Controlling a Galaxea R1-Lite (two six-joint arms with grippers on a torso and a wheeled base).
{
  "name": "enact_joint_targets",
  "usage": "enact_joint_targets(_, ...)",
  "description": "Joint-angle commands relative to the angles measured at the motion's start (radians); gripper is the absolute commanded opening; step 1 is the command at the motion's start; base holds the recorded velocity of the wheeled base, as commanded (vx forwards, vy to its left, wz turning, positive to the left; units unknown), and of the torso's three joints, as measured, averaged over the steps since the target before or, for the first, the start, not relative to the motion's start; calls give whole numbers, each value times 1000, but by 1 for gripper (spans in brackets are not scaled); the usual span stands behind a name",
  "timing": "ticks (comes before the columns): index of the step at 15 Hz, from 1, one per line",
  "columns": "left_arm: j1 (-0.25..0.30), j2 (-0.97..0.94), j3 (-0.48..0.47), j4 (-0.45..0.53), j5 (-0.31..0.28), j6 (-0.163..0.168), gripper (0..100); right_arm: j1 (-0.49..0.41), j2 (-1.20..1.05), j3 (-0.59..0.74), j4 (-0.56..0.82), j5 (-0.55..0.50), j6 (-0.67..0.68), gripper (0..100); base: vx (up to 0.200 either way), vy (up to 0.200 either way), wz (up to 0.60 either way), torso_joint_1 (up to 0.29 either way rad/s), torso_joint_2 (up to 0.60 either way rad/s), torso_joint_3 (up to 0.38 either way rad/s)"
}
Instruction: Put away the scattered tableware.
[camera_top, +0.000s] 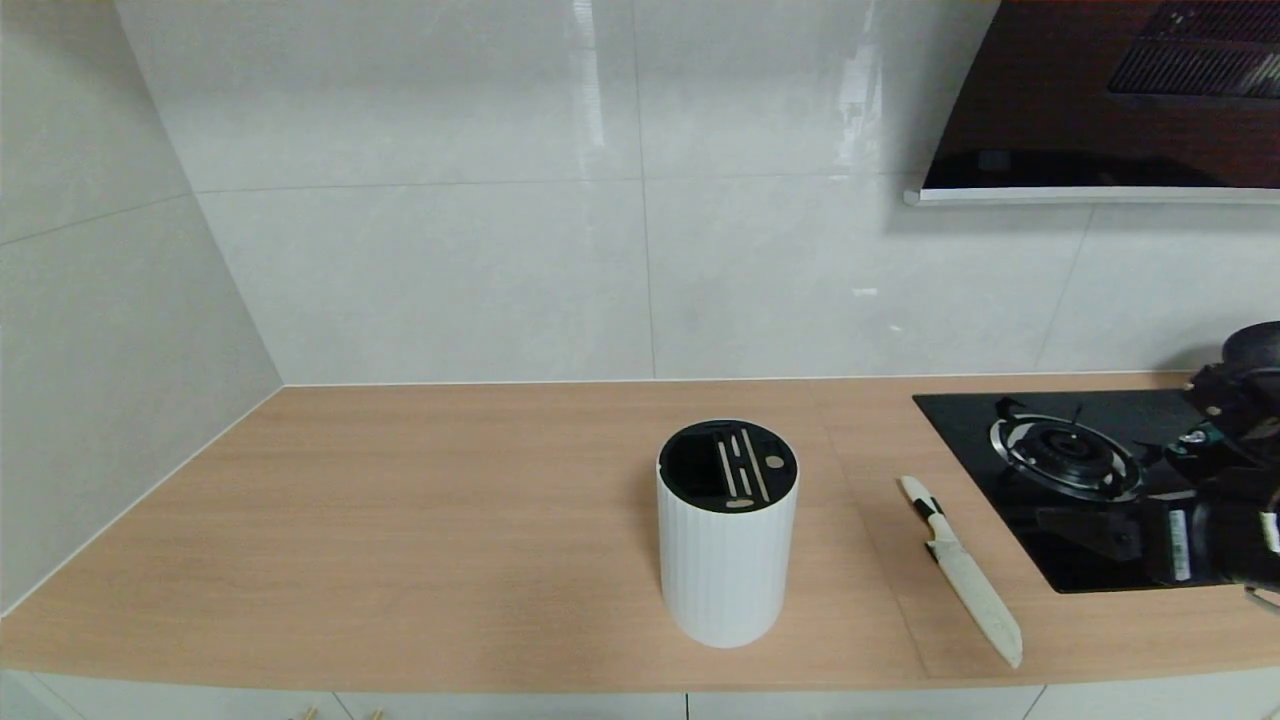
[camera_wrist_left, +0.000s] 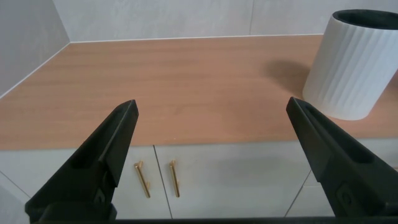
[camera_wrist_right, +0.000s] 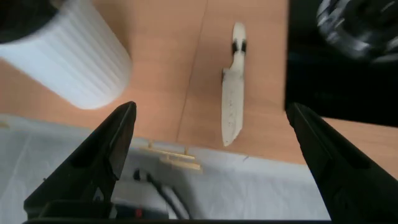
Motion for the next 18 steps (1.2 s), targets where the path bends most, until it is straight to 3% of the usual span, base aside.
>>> enact_joint_targets(1, 0, 0, 0, 0, 0, 0, 100, 9, 330, -98, -53, 3, -11, 100, 0, 0, 0, 0, 0, 0)
enact_joint_targets(7, 0, 0, 0, 0, 0, 0, 100, 9, 662, -150, -283, -8, -76, 100, 0, 0, 0, 0, 0, 0)
enact_joint_targets(18, 0, 0, 0, 0, 0, 0, 100, -9, 935, -227, -426, -59, -84, 100, 0, 0, 0, 0, 0, 0)
